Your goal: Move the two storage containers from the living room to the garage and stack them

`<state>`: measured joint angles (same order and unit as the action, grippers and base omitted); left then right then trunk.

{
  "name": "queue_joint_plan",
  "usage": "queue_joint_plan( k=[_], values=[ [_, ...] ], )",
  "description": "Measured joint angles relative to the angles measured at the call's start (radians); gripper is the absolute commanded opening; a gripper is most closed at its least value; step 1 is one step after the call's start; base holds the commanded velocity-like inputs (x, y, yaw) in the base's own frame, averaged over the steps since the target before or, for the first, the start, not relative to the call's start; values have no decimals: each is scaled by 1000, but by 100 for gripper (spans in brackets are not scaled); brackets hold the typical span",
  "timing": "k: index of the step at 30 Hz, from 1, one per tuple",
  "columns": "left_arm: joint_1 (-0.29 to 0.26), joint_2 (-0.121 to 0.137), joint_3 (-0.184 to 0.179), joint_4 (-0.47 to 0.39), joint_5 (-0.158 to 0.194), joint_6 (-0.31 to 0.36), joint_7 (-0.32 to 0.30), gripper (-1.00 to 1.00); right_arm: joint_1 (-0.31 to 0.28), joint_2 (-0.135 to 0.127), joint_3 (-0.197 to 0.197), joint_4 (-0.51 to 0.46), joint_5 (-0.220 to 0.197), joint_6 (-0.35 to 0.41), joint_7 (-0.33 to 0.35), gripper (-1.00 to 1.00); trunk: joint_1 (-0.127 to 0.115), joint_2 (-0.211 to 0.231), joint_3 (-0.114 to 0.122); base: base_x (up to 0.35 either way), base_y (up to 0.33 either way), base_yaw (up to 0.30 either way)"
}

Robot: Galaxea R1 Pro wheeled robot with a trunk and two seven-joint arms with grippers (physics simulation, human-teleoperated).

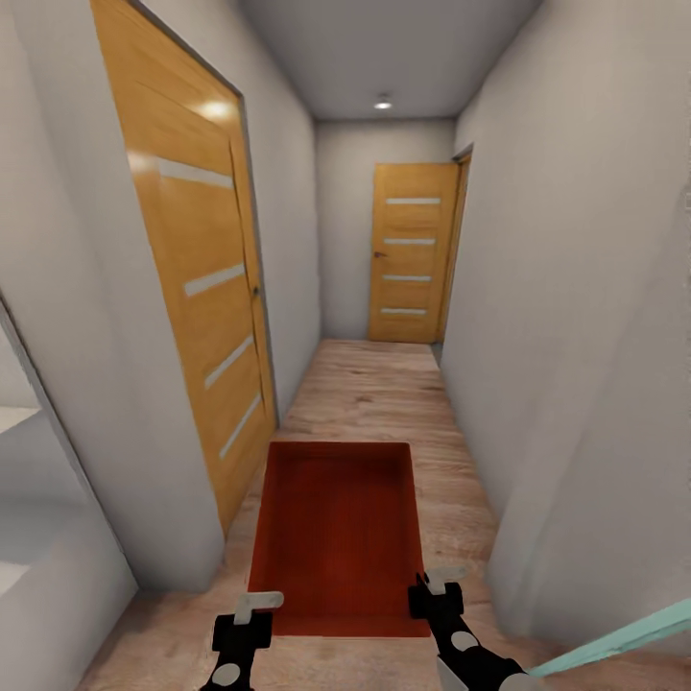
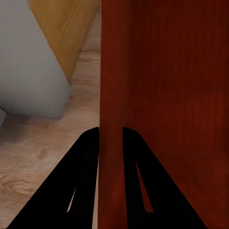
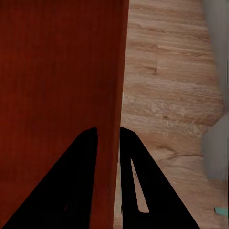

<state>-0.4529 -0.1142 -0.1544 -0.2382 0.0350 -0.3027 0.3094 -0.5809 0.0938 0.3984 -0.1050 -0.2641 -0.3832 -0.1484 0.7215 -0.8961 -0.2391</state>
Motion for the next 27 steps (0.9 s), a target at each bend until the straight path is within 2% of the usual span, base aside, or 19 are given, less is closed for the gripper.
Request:
queue_joint_plan(
  k=[13, 27],
  values=[
    [0, 0, 1, -4, -3, 4, -1, -100, 0, 0, -2, 0, 0, 0, 0, -100, 0, 0, 0, 320, 11, -260],
    [0, 2, 2, -10, -5, 4, -2, -100, 0, 0, -2, -6, -1, -1, -2, -100, 0, 0, 0, 321, 0, -17]
  ],
)
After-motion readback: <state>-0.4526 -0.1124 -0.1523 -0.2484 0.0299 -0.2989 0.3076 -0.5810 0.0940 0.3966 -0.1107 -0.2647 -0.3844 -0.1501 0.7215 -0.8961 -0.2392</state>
